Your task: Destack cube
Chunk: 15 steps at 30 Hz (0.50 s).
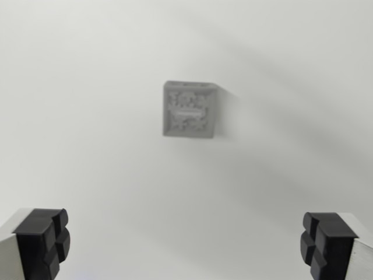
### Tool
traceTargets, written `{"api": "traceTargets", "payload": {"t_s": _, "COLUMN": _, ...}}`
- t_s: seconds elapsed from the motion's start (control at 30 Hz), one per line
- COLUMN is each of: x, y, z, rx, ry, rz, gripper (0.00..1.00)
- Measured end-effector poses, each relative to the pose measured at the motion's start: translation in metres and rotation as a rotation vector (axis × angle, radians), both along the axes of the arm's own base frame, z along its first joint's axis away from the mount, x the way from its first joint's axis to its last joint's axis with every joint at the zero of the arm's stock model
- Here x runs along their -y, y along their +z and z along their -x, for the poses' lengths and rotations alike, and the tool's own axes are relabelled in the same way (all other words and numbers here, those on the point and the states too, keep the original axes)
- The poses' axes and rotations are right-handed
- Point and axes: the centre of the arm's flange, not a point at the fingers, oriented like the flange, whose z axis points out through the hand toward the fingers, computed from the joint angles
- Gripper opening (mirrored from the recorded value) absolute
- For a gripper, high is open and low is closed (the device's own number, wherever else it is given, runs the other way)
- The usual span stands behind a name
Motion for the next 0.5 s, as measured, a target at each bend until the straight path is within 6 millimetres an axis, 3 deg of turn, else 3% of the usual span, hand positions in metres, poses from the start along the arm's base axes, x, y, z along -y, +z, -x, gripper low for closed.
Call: {"api": "traceTargets", "payload": {"t_s": 0.5, "x": 0.000, "y": 0.041, "z": 0.000, "rx": 0.000, "ry": 0.000, "rz": -0.001, "gripper": 1.00}}
